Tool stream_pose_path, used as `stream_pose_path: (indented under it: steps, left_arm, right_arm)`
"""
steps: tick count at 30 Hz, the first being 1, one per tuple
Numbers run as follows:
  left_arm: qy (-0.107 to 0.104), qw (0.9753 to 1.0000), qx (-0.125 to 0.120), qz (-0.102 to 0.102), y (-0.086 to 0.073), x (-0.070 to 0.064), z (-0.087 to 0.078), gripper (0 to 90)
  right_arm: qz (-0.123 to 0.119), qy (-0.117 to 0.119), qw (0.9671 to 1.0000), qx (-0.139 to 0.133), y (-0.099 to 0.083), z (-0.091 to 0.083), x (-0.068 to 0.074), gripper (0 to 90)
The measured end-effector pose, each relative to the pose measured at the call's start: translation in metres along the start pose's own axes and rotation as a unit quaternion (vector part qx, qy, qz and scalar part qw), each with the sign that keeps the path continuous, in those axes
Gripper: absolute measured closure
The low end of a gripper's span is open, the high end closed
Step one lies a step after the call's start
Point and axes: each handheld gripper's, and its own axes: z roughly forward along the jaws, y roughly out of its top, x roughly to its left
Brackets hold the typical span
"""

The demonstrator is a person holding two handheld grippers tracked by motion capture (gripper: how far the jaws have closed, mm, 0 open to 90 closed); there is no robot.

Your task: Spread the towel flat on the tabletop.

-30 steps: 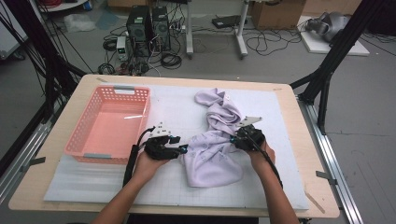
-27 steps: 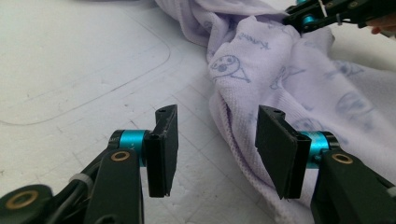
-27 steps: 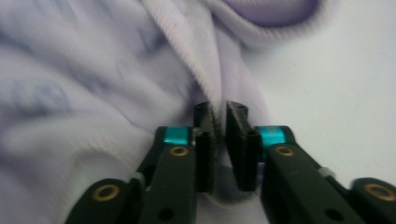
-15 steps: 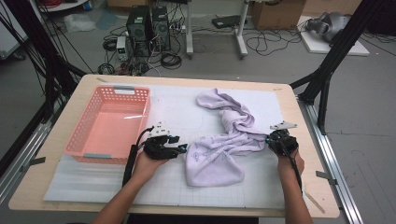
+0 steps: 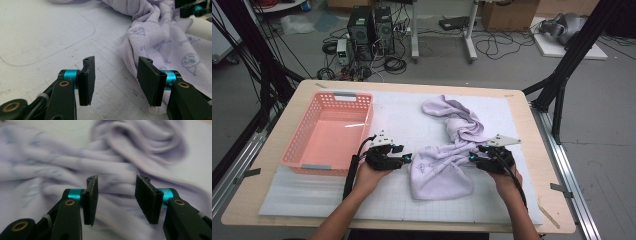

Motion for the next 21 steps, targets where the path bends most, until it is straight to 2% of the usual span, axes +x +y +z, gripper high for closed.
stream_pose_path:
  steps: [2,5,7,8,11,15,16,17,19,20,21]
  left_arm:
    - [0.000,1.0000,0.000,0.000,0.000,0.000,0.000,49.1]
    - [-0.001,1.0000,0.000,0.000,0.000,0.000,-0.001,49.0]
    - [0.000,1.0000,0.000,0.001,0.000,0.000,-0.002,49.1]
    - [-0.001,1.0000,0.000,0.000,0.000,0.000,-0.002,49.0]
    - [0.001,1.0000,-0.004,-0.003,-0.003,0.000,-0.004,49.1]
    - [0.004,1.0000,-0.001,-0.003,-0.007,-0.003,-0.008,49.2]
    - [0.004,1.0000,-0.001,-0.003,-0.008,-0.003,-0.009,49.2]
    - [0.004,1.0000,-0.001,-0.005,-0.009,-0.004,-0.009,49.3]
    - [0.004,1.0000,0.001,-0.009,-0.012,-0.005,-0.009,49.3]
    - [0.003,0.9999,0.003,-0.010,-0.013,-0.006,-0.010,49.4]
    - [0.001,0.9999,0.004,-0.013,-0.015,-0.007,-0.010,49.6]
  right_arm:
    - [-0.008,0.014,0.9999,0.005,0.001,0.007,0.008,53.1]
    - [-0.029,0.021,0.9980,0.052,-0.003,0.019,0.013,64.5]
    - [-0.014,0.040,0.9980,0.048,-0.007,0.018,0.010,74.8]
    - [-0.016,0.043,0.9976,0.052,-0.008,0.016,0.009,79.7]
    - [-0.032,0.031,0.9971,0.061,-0.011,0.006,0.005,84.6]
    - [-0.036,-0.025,0.9962,0.075,-0.020,-0.011,-0.007,85.2]
    - [-0.024,-0.060,0.9955,0.070,-0.025,-0.019,-0.016,85.2]
    - [-0.010,-0.085,0.9945,0.061,-0.028,-0.025,-0.023,85.1]
    - [0.018,-0.134,0.9899,0.043,-0.034,-0.036,-0.038,84.8]
    - [0.032,-0.153,0.9870,0.040,-0.036,-0.041,-0.044,84.6]
    - [0.045,-0.159,0.9855,0.037,-0.038,-0.043,-0.047,83.9]
